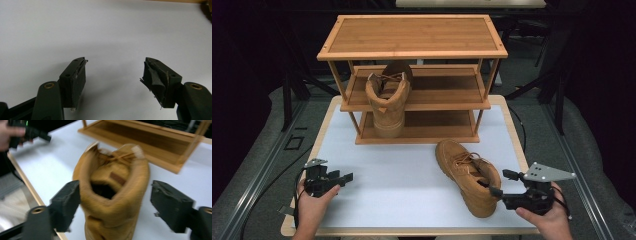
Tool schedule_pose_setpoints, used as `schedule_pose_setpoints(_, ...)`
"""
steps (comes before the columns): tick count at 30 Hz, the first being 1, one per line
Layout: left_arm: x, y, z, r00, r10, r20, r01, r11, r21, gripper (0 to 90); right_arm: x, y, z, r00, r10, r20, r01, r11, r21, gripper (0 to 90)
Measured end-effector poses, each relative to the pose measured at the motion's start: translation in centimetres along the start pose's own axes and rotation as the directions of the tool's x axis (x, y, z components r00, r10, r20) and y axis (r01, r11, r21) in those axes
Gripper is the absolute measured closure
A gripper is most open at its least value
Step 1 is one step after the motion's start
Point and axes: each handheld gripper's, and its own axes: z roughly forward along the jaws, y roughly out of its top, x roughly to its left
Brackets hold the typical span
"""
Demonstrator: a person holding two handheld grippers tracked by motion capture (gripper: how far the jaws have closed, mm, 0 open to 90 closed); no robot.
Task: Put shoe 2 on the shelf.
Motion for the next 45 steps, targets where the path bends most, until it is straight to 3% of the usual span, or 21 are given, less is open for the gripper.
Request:
schedule_pose_setpoints(1, 0.0, 0.0, 0.0, 1.0000, 0.000, 0.000, 0.000, 1.0000, 0.000, 34.5, 0.0, 0.0, 0.0, 1.0000, 0.000, 0.000, 0.000, 1.000, 0.000, 31.0)
schedule_pose_setpoints(2, 0.0, 0.0, 0.0, 1.0000, 0.000, 0.000, 0.000, 1.0000, 0.000, 34.5, -0.4, 0.6, -0.5, 0.9991, 0.041, -0.001, -0.041, 0.999, 0.012, 35.5)
schedule_pose_setpoints(4, 0.0, 0.0, 0.0, 1.0000, 0.000, 0.000, 0.000, 1.0000, 0.000, 34.4, -0.5, 1.2, -0.5, 0.9984, 0.051, 0.025, -0.052, 0.998, 0.027, 38.6)
schedule_pose_setpoints(6, 0.0, 0.0, 0.0, 1.0000, 0.002, -0.002, -0.002, 1.0000, 0.000, 34.4, -0.6, 2.1, 0.0, 0.9976, 0.050, 0.048, -0.053, 0.996, 0.075, 38.6)
schedule_pose_setpoints(7, 0.0, 0.0, 0.0, 1.0000, 0.001, 0.000, -0.001, 1.0000, 0.001, 34.5, -0.5, 2.5, 0.2, 0.9954, 0.034, 0.089, -0.045, 0.993, 0.114, 39.1)
schedule_pose_setpoints(8, 0.0, 0.0, 0.0, 1.0000, 0.000, 0.000, 0.000, 1.0000, 0.000, 34.5, -0.5, 2.7, 0.5, 0.9965, 0.034, 0.076, -0.044, 0.991, 0.126, 40.0)
schedule_pose_setpoints(9, 0.0, 0.0, 0.0, 1.0000, -0.001, 0.001, 0.001, 1.0000, 0.001, 34.5, -0.4, 3.0, 0.9, 0.9938, 0.028, 0.107, -0.045, 0.987, 0.156, 41.7)
schedule_pose_setpoints(13, 0.1, 0.0, 0.1, 1.0000, -0.001, 0.002, 0.001, 1.0000, 0.002, 34.5, -0.6, 4.3, 2.2, 0.9902, 0.027, 0.137, -0.061, 0.966, 0.251, 47.2)
schedule_pose_setpoints(14, 0.1, 0.0, 0.1, 1.0000, -0.002, 0.002, 0.002, 1.0000, 0.003, 34.4, -0.6, 4.8, 2.8, 0.9873, 0.017, 0.158, -0.062, 0.956, 0.288, 48.0)
schedule_pose_setpoints(18, 0.2, 0.0, -0.1, 1.0000, -0.007, 0.005, 0.007, 1.0000, -0.001, 34.5, -0.9, 6.2, 4.2, 0.9859, 0.028, 0.165, -0.093, 0.911, 0.402, 50.3)
schedule_pose_setpoints(22, 0.2, 0.0, 0.0, 1.0000, -0.007, 0.006, 0.007, 1.0000, 0.000, 34.4, -1.1, 7.2, 5.9, 0.9877, 0.007, 0.156, -0.089, 0.849, 0.521, 53.9)
schedule_pose_setpoints(24, 0.2, -0.1, 0.0, 1.0000, -0.007, 0.006, 0.007, 1.0000, 0.001, 34.4, -1.3, 7.4, 6.7, 0.9864, -0.013, 0.164, -0.081, 0.830, 0.552, 55.4)
schedule_pose_setpoints(26, 0.2, -0.1, 0.0, 1.0000, -0.008, 0.006, 0.008, 1.0000, 0.002, 34.5, -1.4, 7.6, 7.4, 0.9873, -0.015, 0.158, -0.083, 0.800, 0.594, 58.0)
schedule_pose_setpoints(28, 0.2, -0.1, 0.0, 0.9999, -0.009, 0.006, 0.009, 1.0000, 0.002, 34.4, -1.4, 7.8, 7.9, 0.9870, -0.021, 0.160, -0.081, 0.789, 0.609, 60.9)
schedule_pose_setpoints(30, 0.2, -0.1, 0.0, 1.0000, -0.008, 0.005, 0.008, 1.0000, 0.002, 34.4, -1.4, 7.9, 8.3, 0.9870, -0.016, 0.160, -0.091, 0.763, 0.640, 62.8)
schedule_pose_setpoints(31, 0.2, -0.1, 0.0, 1.0000, -0.008, 0.005, 0.008, 1.0000, 0.002, 34.4, -1.4, 7.9, 8.3, 0.9870, -0.016, 0.160, -0.091, 0.763, 0.640, 62.8)
schedule_pose_setpoints(32, 0.2, -0.1, 0.1, 1.0000, -0.007, 0.006, 0.007, 1.0000, 0.002, 34.4, -1.4, 8.2, 8.6, 0.9881, -0.006, 0.154, -0.098, 0.745, 0.660, 68.0)
schedule_pose_setpoints(33, 0.2, -0.1, 0.1, 1.0000, -0.005, 0.007, 0.005, 1.0000, 0.004, 34.4, -1.4, 8.3, 8.7, 0.9888, -0.005, 0.149, -0.096, 0.743, 0.662, 70.2)
schedule_pose_setpoints(37, 0.2, -0.1, 0.1, 1.0000, -0.004, 0.008, 0.004, 1.0000, 0.005, 34.4, -1.4, 8.6, 9.2, 0.9891, -0.007, 0.147, -0.099, 0.712, 0.695, 72.3)
schedule_pose_setpoints(43, 0.2, 0.0, 0.1, 0.9999, -0.009, 0.011, 0.009, 0.9999, 0.008, 34.5, -1.3, 9.1, 9.9, 0.9848, -0.010, 0.173, -0.121, 0.675, 0.728, 73.5)
schedule_pose_setpoints(45, 0.2, 0.0, 0.2, 0.9999, -0.008, 0.012, 0.007, 1.0000, 0.007, 34.5, -1.4, 9.3, 10.1, 0.9849, 0.002, 0.173, -0.133, 0.652, 0.746, 73.9)
